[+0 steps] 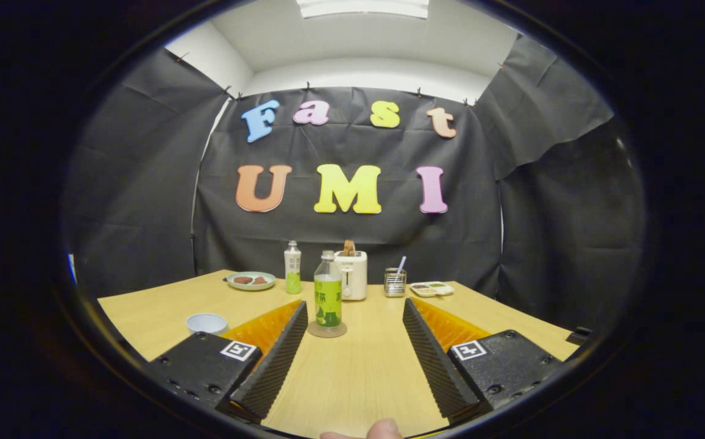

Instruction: Take the bottle from table, then pour the juice into the cup, finally place the bottle on the coaster

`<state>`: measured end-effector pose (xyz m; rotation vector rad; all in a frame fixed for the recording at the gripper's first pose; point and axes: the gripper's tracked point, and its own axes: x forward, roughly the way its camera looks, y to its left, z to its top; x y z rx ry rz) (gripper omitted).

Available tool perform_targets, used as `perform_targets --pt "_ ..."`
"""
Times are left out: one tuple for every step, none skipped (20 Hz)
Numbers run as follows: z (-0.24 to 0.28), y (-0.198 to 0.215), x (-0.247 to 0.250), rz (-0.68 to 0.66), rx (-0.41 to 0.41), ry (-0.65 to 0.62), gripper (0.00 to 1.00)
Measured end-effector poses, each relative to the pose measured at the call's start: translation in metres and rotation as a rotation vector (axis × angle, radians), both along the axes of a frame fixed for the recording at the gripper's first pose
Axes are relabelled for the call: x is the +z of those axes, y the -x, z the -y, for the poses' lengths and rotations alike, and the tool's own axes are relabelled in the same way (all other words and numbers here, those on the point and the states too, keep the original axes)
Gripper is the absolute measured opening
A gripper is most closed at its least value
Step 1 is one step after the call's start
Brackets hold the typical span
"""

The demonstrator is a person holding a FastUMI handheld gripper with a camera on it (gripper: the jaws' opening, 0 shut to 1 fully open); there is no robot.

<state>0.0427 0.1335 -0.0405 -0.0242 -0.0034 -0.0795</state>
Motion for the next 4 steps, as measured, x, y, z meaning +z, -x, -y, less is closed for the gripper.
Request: perform_targets --pt "-0.0004 0.0001 0.0004 -0.002 0.001 0.001 1.0" --pt "-0.0013 -0.0006 -0.0002 -0.003 0.003 -0.001 1.0" --pt "-0.0025 -0.0009 0.0003 -0.002 0.004 -0.004 1.0" --pt "-0.0039 -0.0013 0.0005 -0.003 0.005 -0.003 1.0"
